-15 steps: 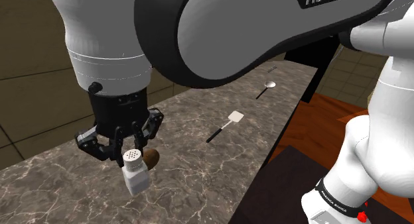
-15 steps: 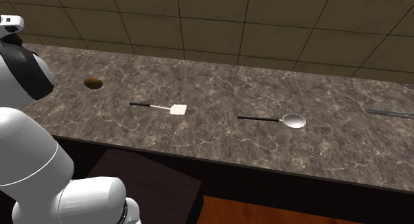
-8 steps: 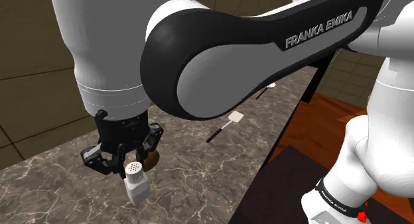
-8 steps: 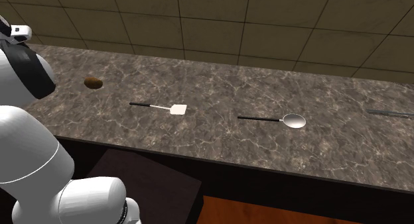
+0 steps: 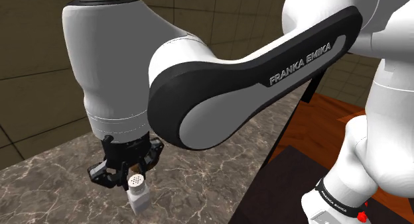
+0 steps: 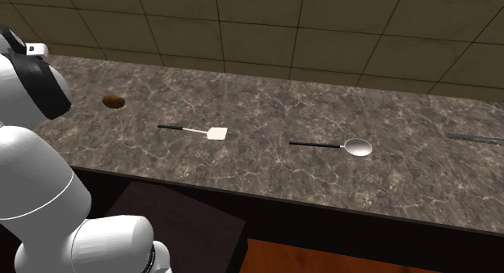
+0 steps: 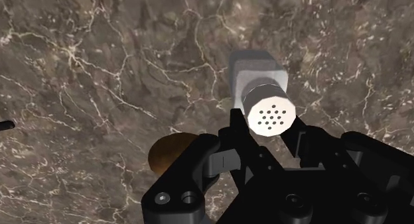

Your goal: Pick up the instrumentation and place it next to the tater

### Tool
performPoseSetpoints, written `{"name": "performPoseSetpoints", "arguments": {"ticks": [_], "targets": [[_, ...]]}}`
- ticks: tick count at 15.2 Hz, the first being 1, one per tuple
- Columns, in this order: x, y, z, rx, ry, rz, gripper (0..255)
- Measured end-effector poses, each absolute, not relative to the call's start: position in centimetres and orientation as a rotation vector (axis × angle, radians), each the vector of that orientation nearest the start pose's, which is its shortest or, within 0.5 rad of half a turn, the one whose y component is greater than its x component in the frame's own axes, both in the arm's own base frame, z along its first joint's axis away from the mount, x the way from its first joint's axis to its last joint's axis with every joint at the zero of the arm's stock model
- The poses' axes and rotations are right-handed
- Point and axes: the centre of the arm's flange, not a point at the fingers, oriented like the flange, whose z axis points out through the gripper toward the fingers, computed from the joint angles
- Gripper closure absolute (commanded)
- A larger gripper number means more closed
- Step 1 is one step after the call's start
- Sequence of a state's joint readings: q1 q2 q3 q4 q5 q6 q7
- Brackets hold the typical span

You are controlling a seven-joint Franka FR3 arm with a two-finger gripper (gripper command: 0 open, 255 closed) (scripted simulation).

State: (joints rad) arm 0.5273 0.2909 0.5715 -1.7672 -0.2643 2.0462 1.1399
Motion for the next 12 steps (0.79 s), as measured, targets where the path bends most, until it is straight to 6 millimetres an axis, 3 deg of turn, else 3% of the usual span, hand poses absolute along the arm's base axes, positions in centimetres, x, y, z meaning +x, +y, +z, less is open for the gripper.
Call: {"name": "performPoseSetpoints", "arguments": {"ticks": [9,12], "targets": [[32.3,54.3,37.7,-3.137,-0.084,-0.143,255],[32.3,54.3,37.3,-3.136,-0.084,-0.143,255]]}}
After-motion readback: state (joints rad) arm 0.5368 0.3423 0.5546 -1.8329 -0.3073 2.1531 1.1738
